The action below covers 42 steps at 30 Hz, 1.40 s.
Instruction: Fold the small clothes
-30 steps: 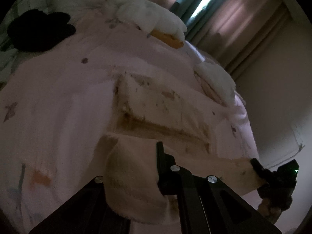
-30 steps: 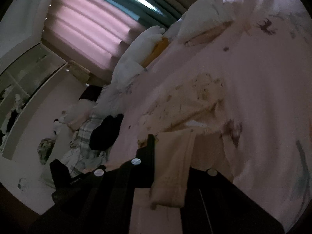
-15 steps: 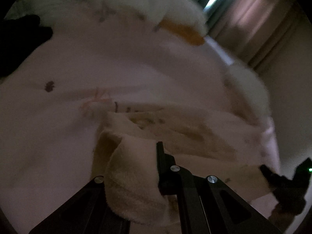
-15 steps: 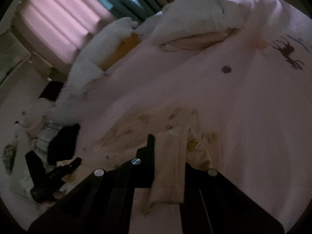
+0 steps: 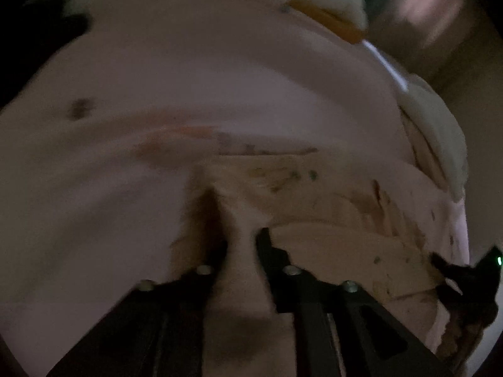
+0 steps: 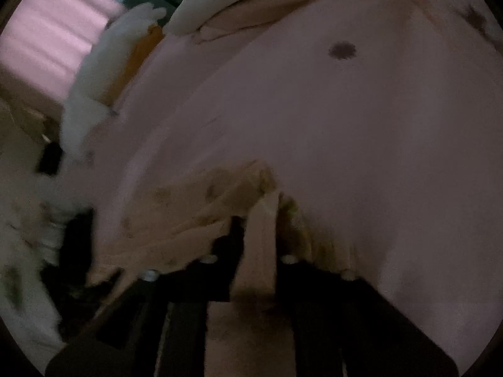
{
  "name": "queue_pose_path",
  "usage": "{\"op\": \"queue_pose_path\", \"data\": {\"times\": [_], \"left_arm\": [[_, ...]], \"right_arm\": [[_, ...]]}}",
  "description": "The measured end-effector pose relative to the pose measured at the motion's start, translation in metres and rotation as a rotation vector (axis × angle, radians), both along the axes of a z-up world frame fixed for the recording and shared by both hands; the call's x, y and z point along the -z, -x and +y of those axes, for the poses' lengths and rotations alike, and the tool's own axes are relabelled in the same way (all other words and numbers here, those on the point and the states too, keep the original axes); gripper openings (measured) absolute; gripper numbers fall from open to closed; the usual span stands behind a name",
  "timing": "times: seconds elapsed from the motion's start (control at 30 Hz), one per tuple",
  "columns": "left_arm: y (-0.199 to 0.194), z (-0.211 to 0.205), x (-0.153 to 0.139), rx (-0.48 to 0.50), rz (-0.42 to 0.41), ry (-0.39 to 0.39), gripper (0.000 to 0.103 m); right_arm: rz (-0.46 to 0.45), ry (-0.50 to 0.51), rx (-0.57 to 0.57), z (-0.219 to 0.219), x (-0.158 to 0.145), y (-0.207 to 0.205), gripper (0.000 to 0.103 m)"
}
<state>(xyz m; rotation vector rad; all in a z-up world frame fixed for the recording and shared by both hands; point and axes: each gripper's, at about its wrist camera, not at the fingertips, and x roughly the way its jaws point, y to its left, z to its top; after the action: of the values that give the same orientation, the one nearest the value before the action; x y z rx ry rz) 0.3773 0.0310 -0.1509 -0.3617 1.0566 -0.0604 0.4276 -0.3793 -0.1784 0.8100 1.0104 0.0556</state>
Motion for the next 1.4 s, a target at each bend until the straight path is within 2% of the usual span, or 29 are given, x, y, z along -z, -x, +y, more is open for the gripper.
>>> {"op": "queue_pose_path", "data": {"times": [0.03, 0.07, 0.1, 0.17, 0.27, 0.33, 0.37, 0.4, 0.43, 0.5, 0.57, 0.63, 0.73, 0.83, 0.93, 0.97, 1.03, 1.07, 1.13, 1.2, 1.27, 1.33, 1.4], "left_arm": [[0.013, 0.009, -0.013, -0.035, -0.008, -0.014, 0.035], [0.025, 0.016, -0.024, -0.043, -0.028, -0.019, 0.044], [0.031, 0.019, -0.031, -0.036, -0.037, -0.020, 0.048], [0.052, 0.020, -0.048, 0.005, -0.033, -0.052, 0.048], [0.081, 0.005, -0.060, 0.049, -0.064, -0.140, 0.048], [0.094, -0.016, -0.062, 0.105, -0.098, -0.201, 0.037], [0.102, -0.026, -0.059, 0.141, -0.101, -0.225, 0.024], [0.105, -0.034, -0.054, 0.172, -0.099, -0.247, 0.017], [0.107, -0.042, -0.047, 0.192, -0.096, -0.260, 0.015], [0.105, -0.055, -0.034, 0.229, -0.082, -0.269, 0.010], [0.093, -0.066, -0.020, 0.232, -0.052, -0.250, 0.010], [0.075, -0.072, -0.009, 0.216, -0.025, -0.226, 0.010], [0.046, -0.075, -0.001, 0.190, -0.009, -0.188, 0.010], [0.008, -0.080, 0.010, 0.169, 0.017, -0.209, 0.010], [-0.029, -0.072, 0.007, 0.121, 0.008, -0.129, 0.010], [-0.044, -0.066, 0.000, 0.097, -0.018, -0.119, 0.010], [-0.059, -0.057, -0.015, 0.044, -0.087, -0.149, 0.010], [-0.066, -0.049, -0.024, 0.006, -0.124, -0.165, 0.010], [-0.069, -0.035, -0.038, -0.015, -0.160, -0.133, 0.010], [-0.062, -0.023, -0.045, 0.014, -0.174, -0.090, 0.010], [-0.048, -0.013, -0.046, 0.001, -0.185, -0.101, 0.011], [-0.028, -0.004, -0.043, -0.022, -0.157, -0.139, 0.011], [-0.009, 0.002, -0.039, -0.032, -0.115, -0.148, 0.021]], "right_arm": [[-0.008, -0.036, 0.011, -0.006, -0.008, 0.008, 0.057], [-0.023, -0.052, 0.017, -0.011, -0.017, 0.016, 0.078], [-0.046, -0.045, 0.017, -0.017, -0.030, 0.028, 0.085], [-0.100, -0.005, -0.017, -0.023, -0.058, 0.046, 0.084], [-0.129, 0.112, -0.078, -0.018, -0.089, 0.069, 0.079], [-0.127, 0.191, -0.137, -0.003, -0.101, 0.077, 0.068], [-0.132, 0.230, -0.186, 0.006, -0.103, 0.082, 0.058], [-0.136, 0.271, -0.230, 0.016, -0.103, 0.087, 0.044], [-0.135, 0.320, -0.264, 0.029, -0.100, 0.091, 0.037], [-0.109, 0.403, -0.307, 0.048, -0.088, 0.088, 0.014], [-0.061, 0.440, -0.363, 0.066, -0.068, 0.083, 0.009], [-0.017, 0.428, -0.391, 0.075, -0.049, 0.075, 0.009], [0.023, 0.399, -0.371, 0.084, -0.027, 0.047, 0.009], [0.025, 0.402, -0.348, 0.086, -0.017, 0.018, 0.003], [0.018, 0.373, -0.312, 0.080, -0.010, -0.016, 0.004], [0.018, 0.374, -0.302, 0.079, -0.010, -0.027, 0.004], [0.006, 0.391, -0.248, 0.074, -0.018, -0.050, 0.005], [-0.012, 0.402, -0.211, 0.070, -0.024, -0.058, 0.011], [-0.035, 0.394, -0.170, 0.064, -0.034, -0.068, 0.013], [-0.054, 0.355, -0.173, 0.059, -0.039, -0.070, 0.012], [-0.059, 0.355, -0.185, 0.053, -0.043, -0.062, 0.013], [-0.062, 0.357, -0.190, 0.044, -0.045, -0.053, 0.015], [-0.064, 0.332, -0.188, 0.047, -0.050, -0.048, 0.023]]}}
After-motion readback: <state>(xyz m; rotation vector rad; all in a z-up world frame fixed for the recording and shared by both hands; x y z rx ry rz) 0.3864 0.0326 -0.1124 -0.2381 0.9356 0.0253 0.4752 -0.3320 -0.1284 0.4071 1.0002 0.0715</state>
